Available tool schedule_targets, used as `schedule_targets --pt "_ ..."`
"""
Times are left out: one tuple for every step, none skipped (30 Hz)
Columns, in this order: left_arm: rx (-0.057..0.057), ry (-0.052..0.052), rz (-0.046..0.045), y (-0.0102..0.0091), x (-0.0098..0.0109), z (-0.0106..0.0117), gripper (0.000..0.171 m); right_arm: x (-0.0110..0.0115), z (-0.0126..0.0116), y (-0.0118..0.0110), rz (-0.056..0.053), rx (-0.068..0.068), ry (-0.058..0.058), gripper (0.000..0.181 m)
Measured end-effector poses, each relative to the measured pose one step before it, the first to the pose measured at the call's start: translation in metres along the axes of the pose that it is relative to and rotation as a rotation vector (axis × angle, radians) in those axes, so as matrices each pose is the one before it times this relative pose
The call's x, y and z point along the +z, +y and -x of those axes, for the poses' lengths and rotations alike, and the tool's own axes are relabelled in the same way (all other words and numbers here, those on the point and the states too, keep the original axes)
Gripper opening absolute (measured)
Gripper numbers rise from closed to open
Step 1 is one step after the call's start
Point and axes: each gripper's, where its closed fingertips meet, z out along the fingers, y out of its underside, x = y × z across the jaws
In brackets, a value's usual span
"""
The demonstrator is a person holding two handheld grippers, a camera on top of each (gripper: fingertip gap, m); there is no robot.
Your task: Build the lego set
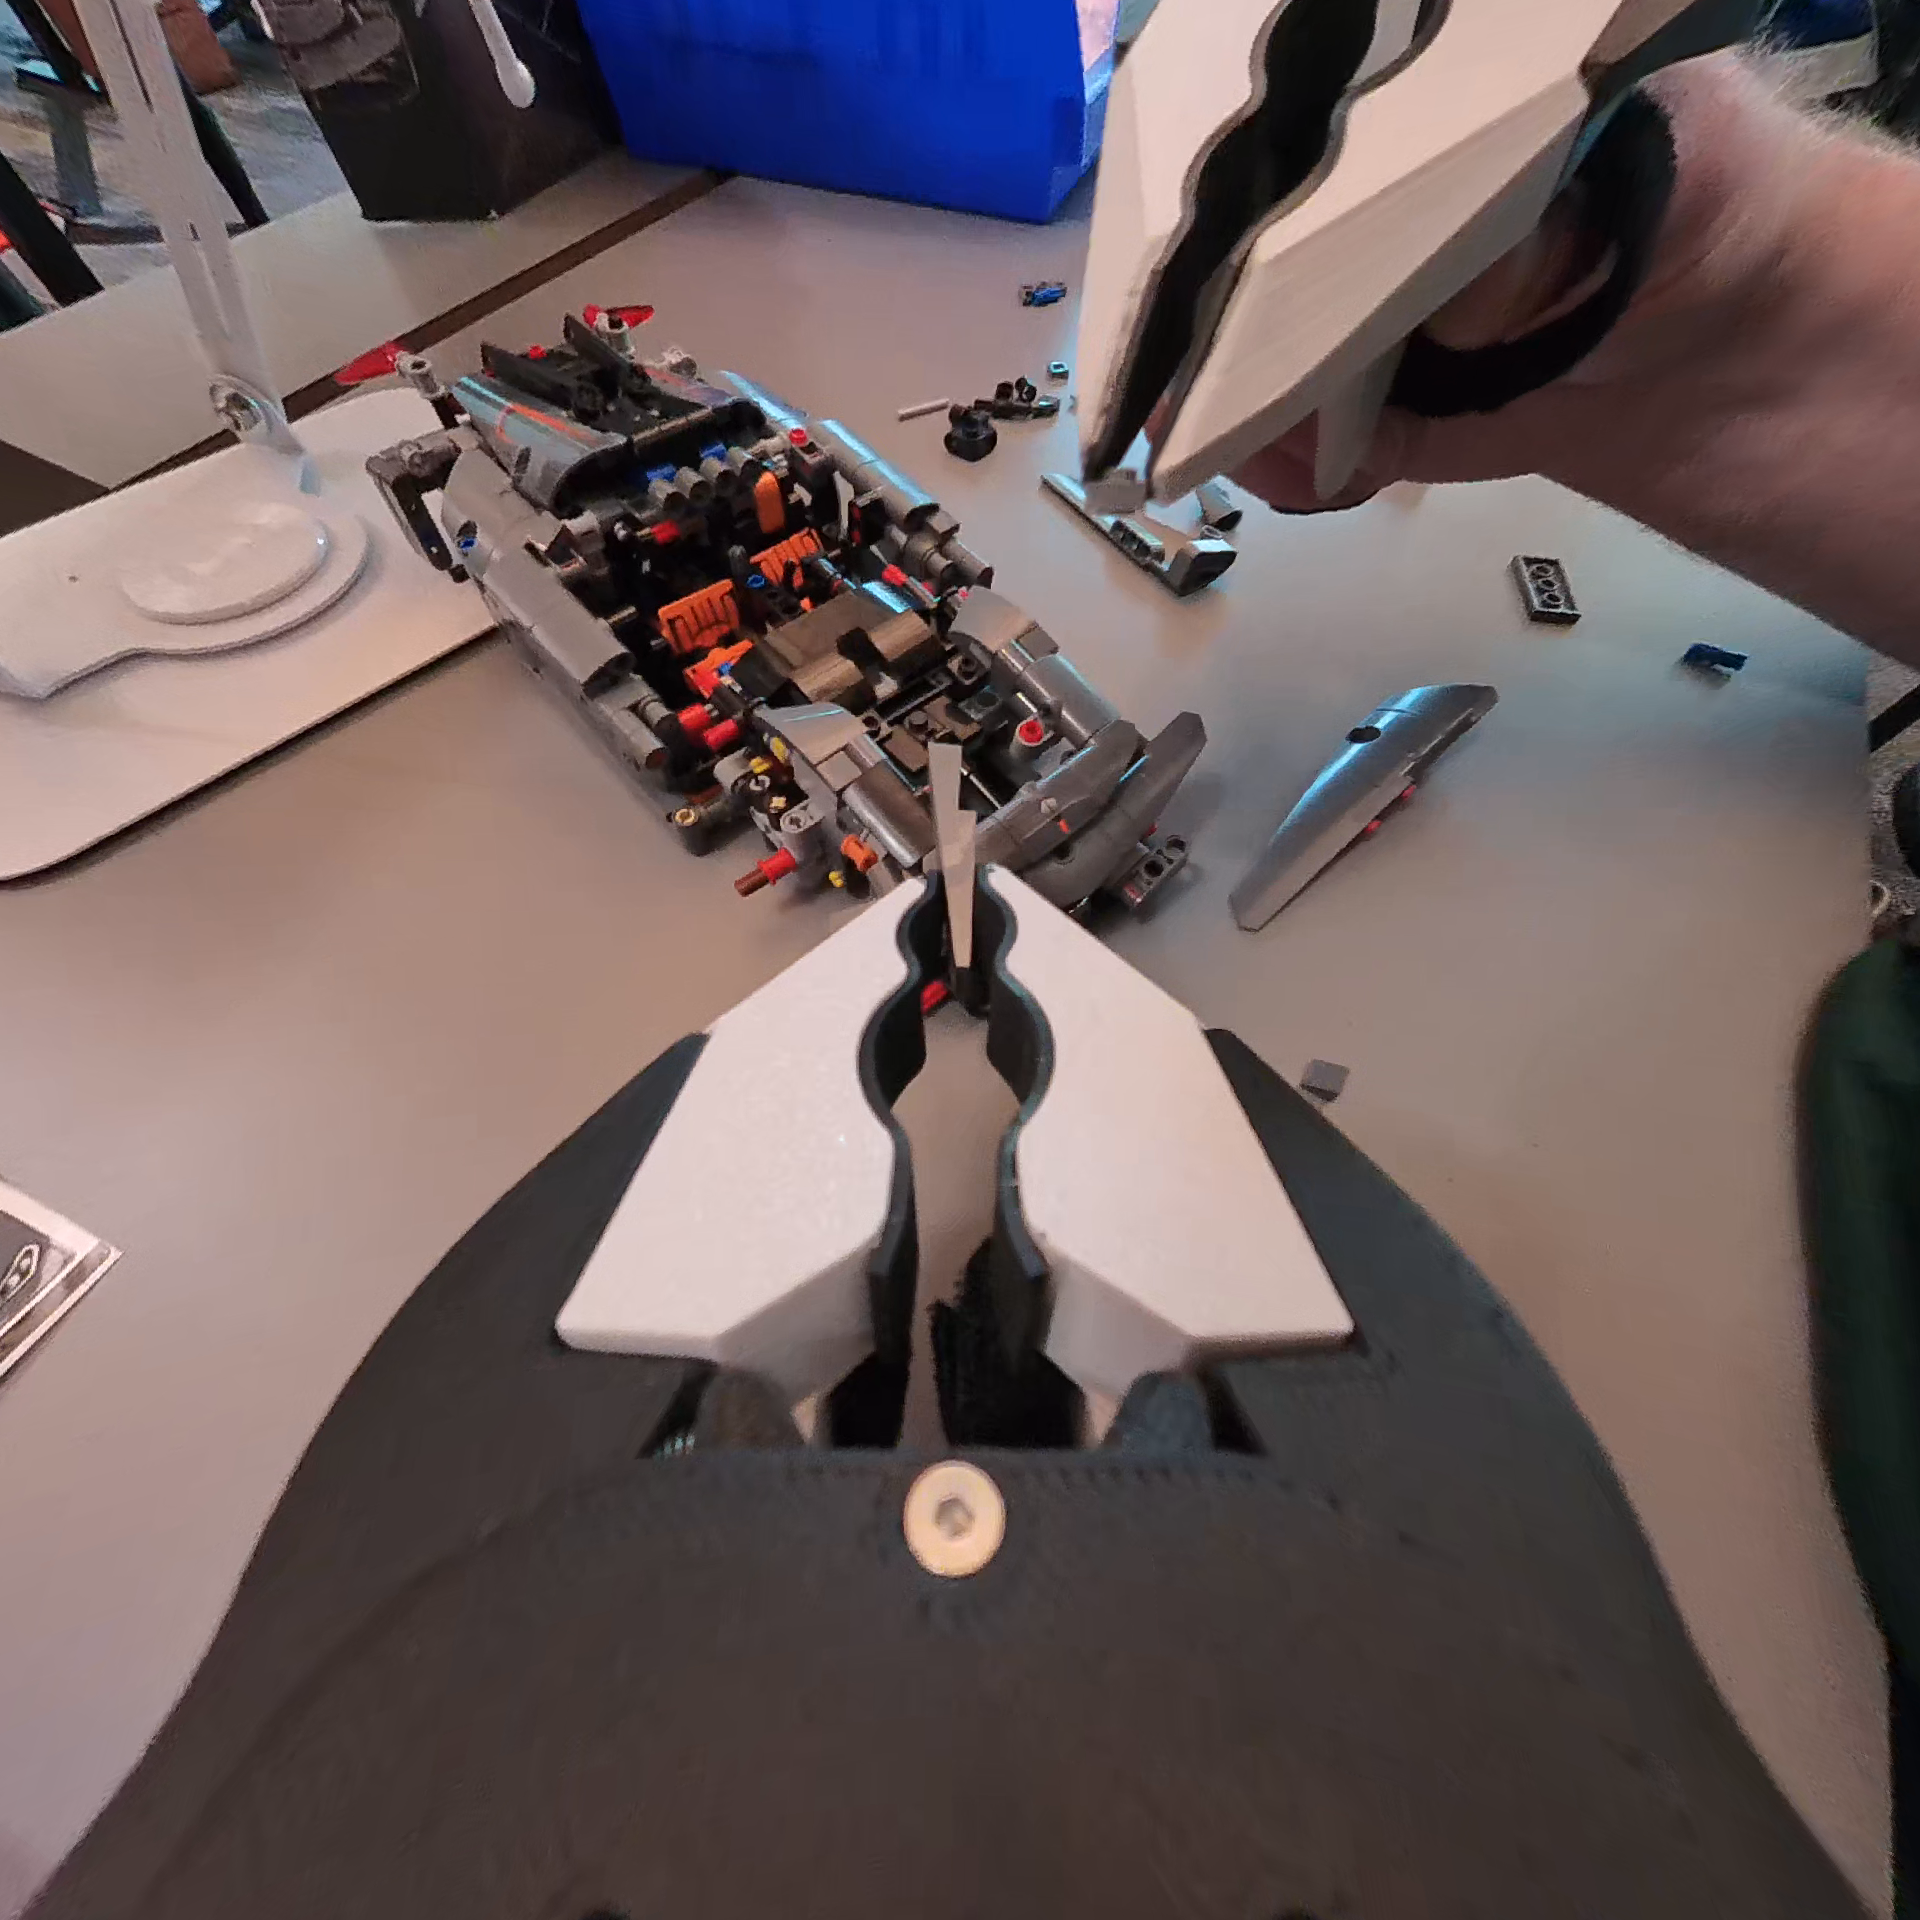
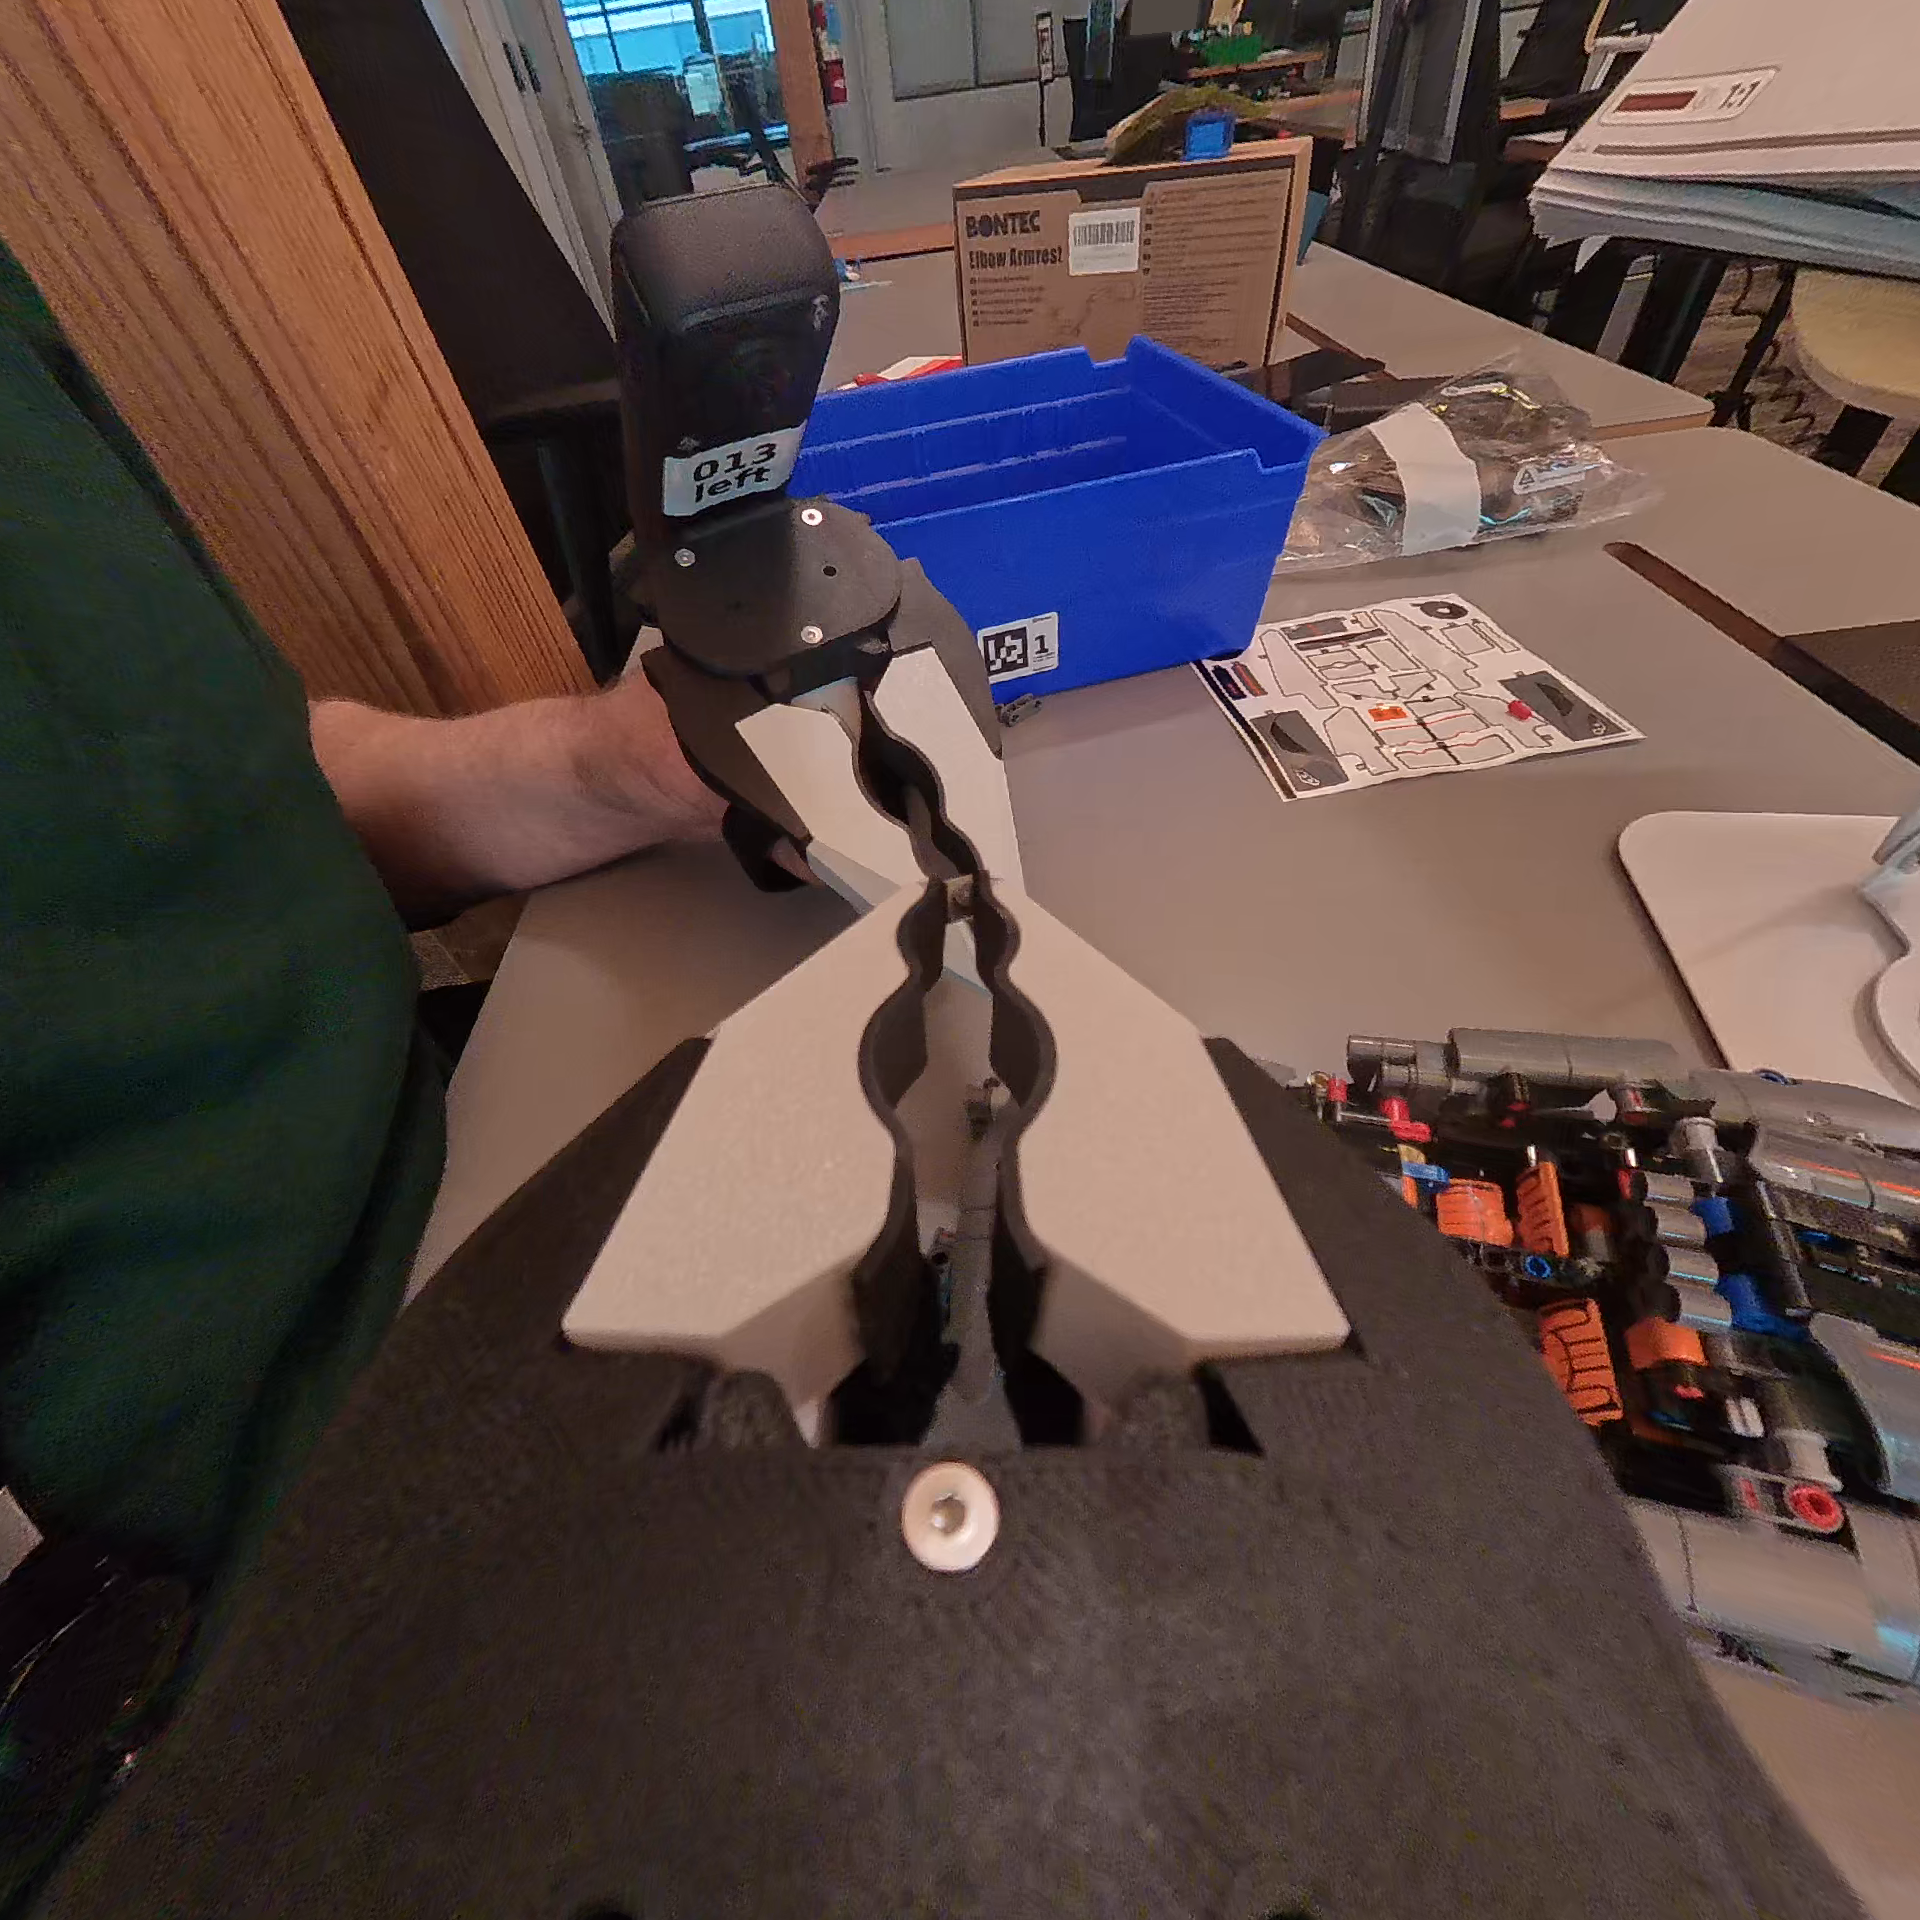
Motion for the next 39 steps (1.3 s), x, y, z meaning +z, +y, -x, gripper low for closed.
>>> schedule_targets --pt "0.003 -0.0026 0.00521 0.00102 0.00039 0.00013 0.002 0.0007 -0.00086 -0.00017 0.0014 0.0003 0.003 0.003" --pt "0.0048 -0.0012 0.00442 0.0007 0.0004 -0.00054 0.002 0.00037 -0.00034 -0.00036 0.0012 -0.0011 0.0026 0.003" --pt "0.0041 0.0006 0.00212 0.00033 0.00042 -0.00076 0.002 0.00003 0.00001 -0.00034 0.0021 -0.0021 0.002 0.003" --pt "0.0017 0.0014 -0.00058 -0.00011 0.00009 -0.00067 0.002 -0.00037 0.00036 -0.00038 0.0022 -0.0033 0.0024 0.003" --pt "-0.0007 0.0039 -0.00579 -0.00085 -0.00017 -0.00074 0.002 -0.00097 0.00068 -0.00081 0.0007 -0.0034 0.0014 0.003" --pt "-0.0071 0.007 -0.01005 -0.00148 -0.00046 -0.00056 0.003 -0.00152 0.00101 -0.00097 -0.0012 -0.0036 0.0006 0.003" --pt "-0.0107 0.0064 -0.00861 -0.00128 -0.0004 -0.00012 0.002 -0.00183 0.00105 -0.00108 -0.002 -0.0041 0.0008 0.003" --pt "-0.0073 0.0039 -0.00603 -0.00063 -0.00028 0.00007 0.002 -0.00229 0.00089 -0.00085 -0.0018 -0.0039 0.0019 0.003" --pt "-0.0045 0.0031 -0.00608 -0.00058 -0.00016 -0.00031 0.002 -0.00247 0.0009 -0.00064 -0.0022 -0.0036 0.0031 0.003" --pt "-0.0052 0.008 -0.00735 -0.00086 -0.00011 -0.00125 0.002 -0.00284 0.00099 -0.00057 -0.0033 -0.0036 0.0033 0.003" --pt "-0.0026 0.0106 -0.00316 -0.00013 0.00028 -0.00196 0.002 -0.00294 0.00128 -0.00053 -0.004 -0.0031 0.003 0.003" --pt "0.004 0.0046 -0.00238 -0.00035 0.00012 -0.00178 0.002 -0.00309 0.00127 -0.00015 -0.0036 -0.0025 0.0039 0.003" --pt "0.006 0.0007 -0.00302 -0.00105 0.00011 -0.00191 0.002 -0.00328 0.00114 0.00009 -0.0027 -0.0016 0.0053 0.003" --pt "0.0083 0.0032 0.00339 -0.00056 0.00036 -0.00279 0.002 -0.00338 0.00123 0.00031 -0.0019 -0.0004 0.0056 0.003" --pt "0.017 0.0026 0.00387 -0.00053 0.00021 -0.00352 0.002 -0.00352 0.00117 0.00034 -0.0019 -0.0011 0.0066 0.002" --pt "0.018 0.0009 0.0037 -0.00066 0.0003 -0.00368 0.002 -0.00367 0.00165 0.00032 -0.0024 -0.0017 0.0054 0.003" --pt "0.0121 0.0054 0.00388 -0.001 0.0002 -0.0044 0.002 -0.00361 0.00171 0.00042 -0.0022 -0.0014 0.0044 0.003" --pt "0.0089 0.0164 -0.00491 -0.00267 0.00024 -0.00639 0.002 -0.00381 0.00176 0.00086 -0.0014 -0.0015 0.0044 0.003" --pt "0.0053 0.0158 -0.00838 -0.00323 0.00064 -0.00644 0.002 -0.0036 0.00172 0.00121 -0.0014 -0.0006 0.0038 0.003" --pt "0.0041 0.0052 -0.00213 -0.00169 0.00143 -0.00457 0.002 -0.00358 0.00158 0.00167 -0.0016 0.0005 0.0027 0.003" --pt "0.0031 0.0032 0.0078 0.0003 0.0023 -0.00351 0.003 -0.00338 0.00109 0.00197 -0.0018 0.0014 0.0034 0.003" --pt "-0.0021 0.0042 0.01386 0.00167 0.00283 -0.00266 0.003 -0.00331 0.00036 0.00242 -0.0012 0.0023 0.0052 0.003" --pt "-0.004 0.0031 0.01165 0.00151 0.00306 -0.00202 0.003 -0.00308 0.00007 0.00237 -0.0018 0.0033 0.005 0.003" --pt "-0.003 0.0035 0.006 0.0005 0.00272 -0.00211 0.003 -0.00304 -0.00003 0.00183 -0.0043 0.0046 0.0037 0.003" --pt "-0.0001 0.0012 0.00047 -0.00086 0.00204 -0.00214 0.003 -0.00295 -0.00001 0.00114 -0.0054 0.0037 0.0031 0.003" --pt "0.0013 0.0019 -0.00181 -0.0016 0.00147 -0.00235 0.003 -0.00292 0.00017 0.00063 -0.0045 0.0005 0.0037 0.003" --pt "0.0019 0.0022 -0.00154 -0.00169 0.00128 -0.00235 0.003 -0.0027 0.00022 0.00051 -0.0026 -0.0015 0.0032 0.003" --pt "0.004 -0.0008 -0.00048 -0.00142 0.00117 -0.00181 0.003 -0.0025 0.00012 0.00054 -0.001 -0.0022 0.003 0.003" --pt "0.0038 -0.0014 0.00109 -0.00094 0.00098 -0.00136 0.003 -0.00232 -0.00023 0.00064 0.0002 -0.0025 0.0032 0.003" --pt "0.0006 -0.0004 0.00217 -0.00066 0.00107 -0.0012 0.003 -0.00224 -0.0003 0.00046 -0.0011 -0.0019 0.0029 0.003" --pt "0.0013 -0.0055 -0.00178 -0.00132 0.00089 -0.0002 0.003 -0.0021 -0.00043 0.00013 -0.0042 -0.0005 0.0019 0.003" --pt "0.0044 -0.0084 -0.00744 -0.00224 0.00042 0.00036 0.003 -0.00197 -0.00062 -0.00033 -0.0066 0.0015 0.0013 0.003" --pt "0.0043 -0.0065 -0.00805 -0.0025 0.00035 0.00021 0.003 -0.00171 -0.0008 -0.00067 -0.0086 0.0034 0.0014 0.003" --pt "0.0054 -0.0078 -0.00901 -0.00304 0.0001 0.00055 0.003 -0.00142 -0.00119 -0.00109 -0.0096 0.0051 0.003 0.003" --pt "0.0057 -0.0095 -0.01077 -0.00354 0.00006 0.00103 0.003 -0.00107 -0.00107 -0.00128 -0.0096 0.0048 0.0034 0.003" --pt "0.0056 -0.0091 -0.01164 -0.00384 0.00002 0.00118 0.003 -0.00093 -0.001 -0.00143 -0.0098 0.0033 0.0032 0.003" --pt "0.0045 -0.006 -0.01063 -0.00384 0.00031 0.00097 0.003 -0.00069 -0.00102 -0.00152 -0.0101 0.0016 0.0039 0.003" --pt "0.0046 -0.0045 -0.00886 -0.00349 0.00077 0.00095 0.003 -0.00035 -0.00087 -0.00145 -0.0082 0.0013 0.0021 0.003" --pt "0.0056 -0.0032 -0.00643 -0.00286 0.00096 0.00087 0.003 -0.00032 -0.00074 -0.00098 -0.0061 0.0003 0.0005 0.003"
